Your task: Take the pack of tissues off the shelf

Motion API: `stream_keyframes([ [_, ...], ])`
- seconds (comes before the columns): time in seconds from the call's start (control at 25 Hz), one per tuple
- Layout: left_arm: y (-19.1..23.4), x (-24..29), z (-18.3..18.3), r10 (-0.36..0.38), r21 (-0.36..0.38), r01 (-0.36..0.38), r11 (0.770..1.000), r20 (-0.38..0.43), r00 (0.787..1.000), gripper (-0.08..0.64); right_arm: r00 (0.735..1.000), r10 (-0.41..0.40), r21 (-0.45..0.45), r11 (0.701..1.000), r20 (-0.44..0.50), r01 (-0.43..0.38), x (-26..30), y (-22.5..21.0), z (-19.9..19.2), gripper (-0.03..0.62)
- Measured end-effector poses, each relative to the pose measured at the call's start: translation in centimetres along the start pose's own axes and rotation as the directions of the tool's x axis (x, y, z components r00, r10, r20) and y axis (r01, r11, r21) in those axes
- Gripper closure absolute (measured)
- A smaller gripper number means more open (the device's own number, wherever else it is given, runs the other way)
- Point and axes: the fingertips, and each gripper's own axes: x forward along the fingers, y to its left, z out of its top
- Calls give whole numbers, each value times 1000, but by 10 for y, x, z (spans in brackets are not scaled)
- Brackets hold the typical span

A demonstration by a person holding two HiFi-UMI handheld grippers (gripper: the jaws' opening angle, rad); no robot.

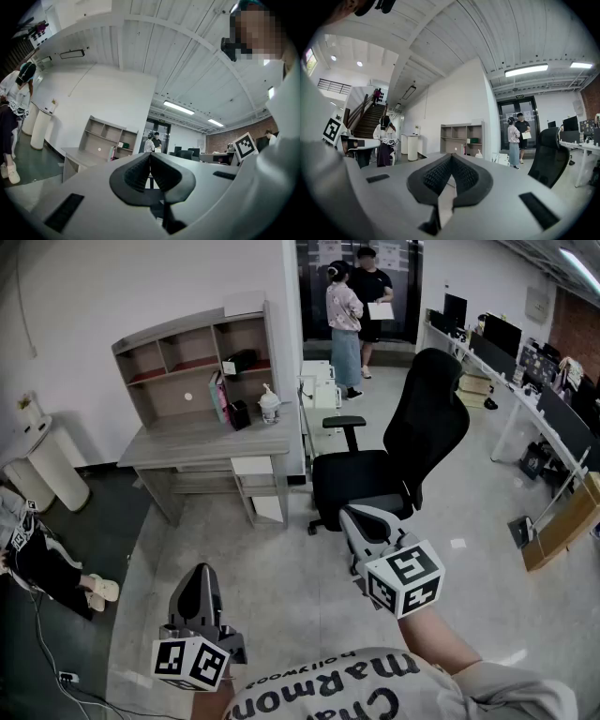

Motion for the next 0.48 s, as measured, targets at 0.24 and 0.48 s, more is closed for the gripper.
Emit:
stream_keyframes([
  [0.24, 11, -9, 6, -6, 4, 6, 1000, 1, 1000, 543, 1000, -8, 2, 1000, 4, 8, 2, 14, 1, 583],
  [0.48, 24, -17, -3, -32, 16, 33, 999, -27, 999, 543, 1000, -17, 56, 998, 5, 17, 3, 29, -18, 583],
])
